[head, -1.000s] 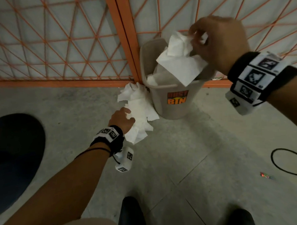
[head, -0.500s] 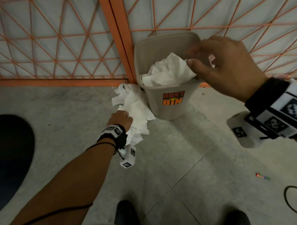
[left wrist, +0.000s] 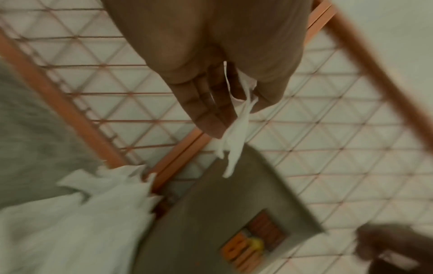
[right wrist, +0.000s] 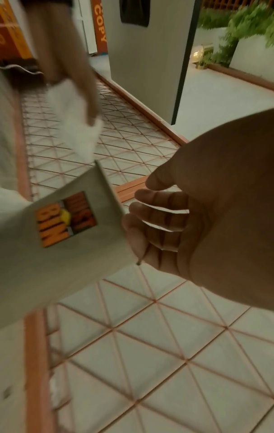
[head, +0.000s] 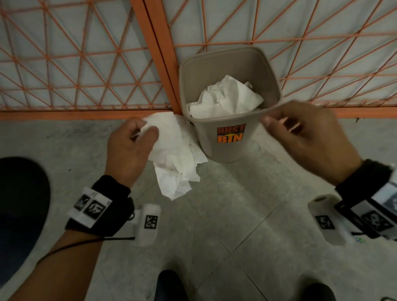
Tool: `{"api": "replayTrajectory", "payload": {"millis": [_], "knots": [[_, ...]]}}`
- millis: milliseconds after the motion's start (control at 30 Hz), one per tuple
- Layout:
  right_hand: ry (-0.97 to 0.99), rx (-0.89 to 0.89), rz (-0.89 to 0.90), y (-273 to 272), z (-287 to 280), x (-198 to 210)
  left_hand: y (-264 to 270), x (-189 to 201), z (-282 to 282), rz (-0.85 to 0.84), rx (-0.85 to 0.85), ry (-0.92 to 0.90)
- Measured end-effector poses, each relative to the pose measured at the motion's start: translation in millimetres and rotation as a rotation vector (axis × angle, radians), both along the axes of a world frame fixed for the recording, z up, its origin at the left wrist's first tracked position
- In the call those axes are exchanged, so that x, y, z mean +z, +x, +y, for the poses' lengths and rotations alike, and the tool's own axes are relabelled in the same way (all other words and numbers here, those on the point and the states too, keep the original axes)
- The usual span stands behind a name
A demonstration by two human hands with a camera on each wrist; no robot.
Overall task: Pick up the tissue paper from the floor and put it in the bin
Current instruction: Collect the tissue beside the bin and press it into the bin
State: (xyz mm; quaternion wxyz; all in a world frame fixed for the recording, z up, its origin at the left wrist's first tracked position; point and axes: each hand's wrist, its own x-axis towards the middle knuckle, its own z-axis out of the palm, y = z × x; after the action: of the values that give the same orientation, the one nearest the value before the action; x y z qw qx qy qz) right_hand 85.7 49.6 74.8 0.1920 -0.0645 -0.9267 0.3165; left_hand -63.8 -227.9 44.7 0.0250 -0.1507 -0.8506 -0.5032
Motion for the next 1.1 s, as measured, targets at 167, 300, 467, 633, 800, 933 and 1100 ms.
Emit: {"api": "replayTrajectory", "payload": {"millis": [167, 300, 467, 633, 800, 933, 1100], "knots": [[-0.017, 0.168, -0.266, 38, -26, -66, -2, 73, 43, 0.174, -0.181, 0.13], [0.1, 0.335, -0.71, 88, -43, -122, -17, 85, 100, 0.287, -0.241, 0.076], [0.078, 0.407, -0.933, 127, -48, -148, -39, 58, 143, 0.044, -0.419, -0.401], [0.102, 0.437, -0.84, 102, -46, -129, -35, 53, 130, -0.031, -0.557, -0.675], [0.179, 0.576, -0.71, 42, -54, -82, -30, 73, 78, 0.118, -0.368, -0.018], [0.203, 0.721, -0.653, 4, -73, -44, -54, 48, 29, 0.172, -0.1, 0.087], [0.364, 0.932, -0.673, -34, -100, -45, -95, -28, -3, -0.082, 0.0, -0.183]]}}
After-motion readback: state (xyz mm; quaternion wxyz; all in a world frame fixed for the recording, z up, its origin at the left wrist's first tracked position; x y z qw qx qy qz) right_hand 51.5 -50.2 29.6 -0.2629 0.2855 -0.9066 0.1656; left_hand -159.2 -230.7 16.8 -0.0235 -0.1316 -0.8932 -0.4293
